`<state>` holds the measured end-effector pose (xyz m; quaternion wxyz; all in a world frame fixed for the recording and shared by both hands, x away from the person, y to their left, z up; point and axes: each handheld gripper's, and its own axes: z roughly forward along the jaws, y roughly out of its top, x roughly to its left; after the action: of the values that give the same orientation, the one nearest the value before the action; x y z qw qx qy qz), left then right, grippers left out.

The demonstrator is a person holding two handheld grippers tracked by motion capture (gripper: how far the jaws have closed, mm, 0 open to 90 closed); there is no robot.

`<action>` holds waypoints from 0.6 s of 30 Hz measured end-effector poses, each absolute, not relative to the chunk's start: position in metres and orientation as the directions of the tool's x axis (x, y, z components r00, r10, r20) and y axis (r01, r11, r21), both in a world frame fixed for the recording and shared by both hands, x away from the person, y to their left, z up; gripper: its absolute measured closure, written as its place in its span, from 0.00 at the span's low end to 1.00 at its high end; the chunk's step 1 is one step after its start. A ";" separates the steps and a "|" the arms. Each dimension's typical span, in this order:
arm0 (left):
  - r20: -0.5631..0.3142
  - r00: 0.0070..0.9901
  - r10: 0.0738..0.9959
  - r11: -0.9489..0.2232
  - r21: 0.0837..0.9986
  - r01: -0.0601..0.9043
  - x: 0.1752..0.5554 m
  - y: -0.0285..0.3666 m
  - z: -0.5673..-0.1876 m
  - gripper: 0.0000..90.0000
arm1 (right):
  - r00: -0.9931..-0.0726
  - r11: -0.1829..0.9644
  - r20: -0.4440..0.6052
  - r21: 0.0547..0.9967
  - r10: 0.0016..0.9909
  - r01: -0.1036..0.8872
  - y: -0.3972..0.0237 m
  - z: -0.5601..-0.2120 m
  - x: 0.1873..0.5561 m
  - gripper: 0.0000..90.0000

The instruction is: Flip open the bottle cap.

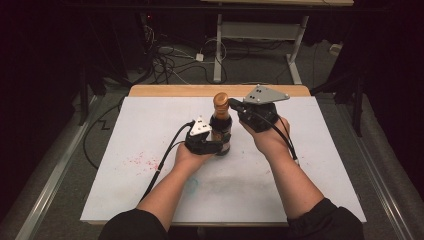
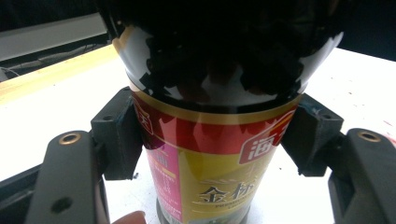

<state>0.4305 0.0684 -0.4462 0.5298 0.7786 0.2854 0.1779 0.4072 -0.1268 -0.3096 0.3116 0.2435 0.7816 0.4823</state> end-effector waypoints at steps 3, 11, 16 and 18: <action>-0.026 0.773 0.634 -0.275 0.926 0.257 0.431 0.068 -0.446 0.32 | -0.688 0.419 -0.257 0.905 0.678 0.075 -0.126 -0.309 0.408 1.00; -0.027 0.770 0.637 -0.277 0.925 0.261 0.430 0.068 -0.446 0.33 | -0.688 0.427 -0.273 0.902 0.672 0.059 -0.124 -0.305 0.408 1.00; -0.022 0.770 0.637 -0.282 0.924 0.259 0.429 0.069 -0.445 0.32 | -0.688 0.427 -0.279 0.903 0.670 0.049 -0.121 -0.301 0.408 1.00; -0.018 0.770 0.638 -0.285 0.923 0.258 0.428 0.068 -0.445 0.32 | -0.687 0.428 -0.287 0.903 0.668 0.039 -0.118 -0.299 0.408 1.00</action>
<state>0.4281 0.0683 -0.4451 0.5243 0.7809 0.2870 0.1813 0.4078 -0.1181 -0.2993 0.3247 0.2264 0.7801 0.4845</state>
